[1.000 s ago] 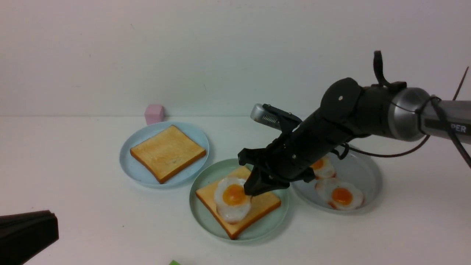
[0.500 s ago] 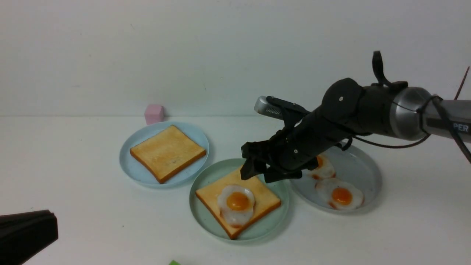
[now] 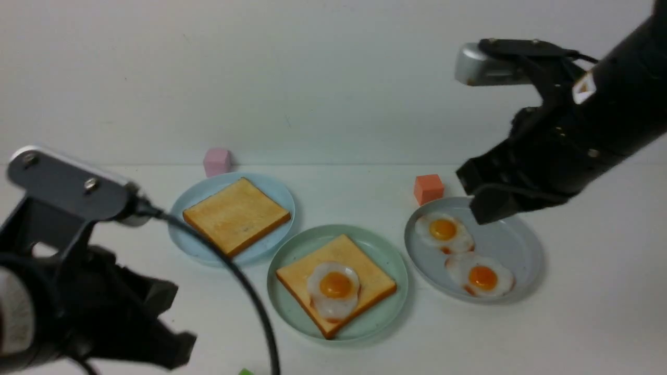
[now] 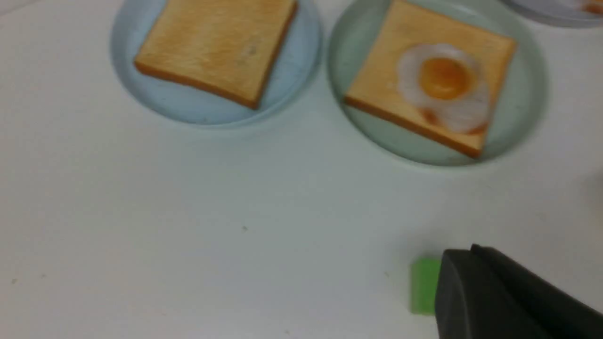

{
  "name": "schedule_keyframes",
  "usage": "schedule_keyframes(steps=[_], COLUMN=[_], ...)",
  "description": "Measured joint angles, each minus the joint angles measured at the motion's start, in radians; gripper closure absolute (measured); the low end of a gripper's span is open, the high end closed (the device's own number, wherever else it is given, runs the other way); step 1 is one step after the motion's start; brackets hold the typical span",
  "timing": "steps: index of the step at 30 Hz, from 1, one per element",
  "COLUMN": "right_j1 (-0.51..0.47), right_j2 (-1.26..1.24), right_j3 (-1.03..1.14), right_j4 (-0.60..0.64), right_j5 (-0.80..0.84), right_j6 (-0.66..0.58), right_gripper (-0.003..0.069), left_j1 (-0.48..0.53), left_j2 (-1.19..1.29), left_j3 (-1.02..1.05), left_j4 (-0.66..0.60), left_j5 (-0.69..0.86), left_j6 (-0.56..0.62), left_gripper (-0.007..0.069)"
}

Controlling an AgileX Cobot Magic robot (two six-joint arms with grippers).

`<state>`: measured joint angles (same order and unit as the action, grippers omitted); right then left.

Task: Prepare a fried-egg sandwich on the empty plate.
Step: Use the left arm to grab a slice of bread

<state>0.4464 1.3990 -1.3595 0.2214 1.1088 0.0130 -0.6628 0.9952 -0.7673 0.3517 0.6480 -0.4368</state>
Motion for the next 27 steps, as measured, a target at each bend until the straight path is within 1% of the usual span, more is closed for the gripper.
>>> schedule_keyframes(steps=[2, 4, 5, 6, 7, 8, 9, 10, 13, 16, 17, 19, 22, 23, 24, 25, 27], right_j1=[0.015, 0.042, 0.047, 0.065, 0.076, 0.092, 0.101, 0.127, 0.174, 0.226, 0.229, 0.262, 0.266, 0.267, 0.267, 0.269, 0.271], right_j2=[-0.068, -0.153, -0.167, -0.206, -0.228, -0.253, -0.267, -0.298, -0.354, -0.427, -0.432, -0.496, -0.531, -0.554, -0.555, -0.566, -0.573], right_j3=[0.049, 0.103, 0.113, 0.141, 0.156, 0.172, 0.18, 0.195, 0.201, 0.201, 0.201, 0.201, 0.201, 0.201, 0.201, 0.201, 0.201], right_j4=[-0.022, -0.03, -0.031, -0.031, -0.033, -0.035, -0.038, -0.039, -0.042, -0.046, -0.046, -0.046, -0.046, -0.048, -0.049, -0.053, -0.068], right_j5=[0.011, 0.017, 0.017, 0.021, 0.025, 0.027, 0.027, 0.034, 0.048, 0.053, 0.053, 0.057, 0.057, 0.056, 0.056, 0.056, 0.056], right_j6=[0.024, 0.045, 0.047, 0.054, 0.057, 0.058, 0.058, 0.054, 0.021, 0.006, 0.006, -0.004, -0.013, -0.013, -0.013, -0.013, -0.013], right_gripper=[0.0666, 0.0662, 0.066, 0.0657, 0.0655, 0.0655, 0.0655, 0.0653, 0.0652, 0.0652, 0.0652, 0.0652, 0.0651, 0.0651, 0.0651, 0.0651, 0.0651], left_j1=[0.075, 0.173, 0.182, 0.238, 0.268, 0.301, 0.32, 0.364, 0.424, 0.454, 0.455, 0.452, 0.436, 0.415, 0.41, 0.389, 0.361], left_j2=[0.101, 0.21, 0.221, 0.298, 0.343, 0.399, 0.432, 0.521, 0.66, 0.779, 0.779, 0.858, 0.903, 0.923, 0.928, 0.94, 0.954], left_j3=[-0.05, -0.124, -0.124, -0.185, -0.216, -0.257, -0.281, -0.347, -0.457, -0.556, -0.561, -0.62, -0.65, -0.66, -0.661, -0.664, -0.667], left_j4=[-0.055, -0.187, -0.203, -0.324, -0.411, -0.494, -0.525, -0.631, -0.752, -0.769, -0.769, -0.724, -0.669, -0.608, -0.599, -0.533, -0.439], left_j5=[-0.029, -0.043, -0.043, -0.033, -0.022, -0.004, 0.009, 0.046, 0.101, 0.111, 0.109, 0.102, 0.096, 0.077, 0.069, 0.041, -0.004], left_j6=[0.083, 0.257, 0.257, 0.39, 0.487, 0.578, 0.628, 0.725, 0.84, 0.871, 0.872, 0.879, 0.881, 0.883, 0.883, 0.88, 0.85], left_gripper=[0.0638, 0.0638, 0.0638, 0.0638, 0.0638, 0.0638, 0.0638, 0.0638, 0.0638, 0.0638, 0.0638, 0.0638, 0.0637, 0.0629, 0.0625, 0.0604, 0.0555])
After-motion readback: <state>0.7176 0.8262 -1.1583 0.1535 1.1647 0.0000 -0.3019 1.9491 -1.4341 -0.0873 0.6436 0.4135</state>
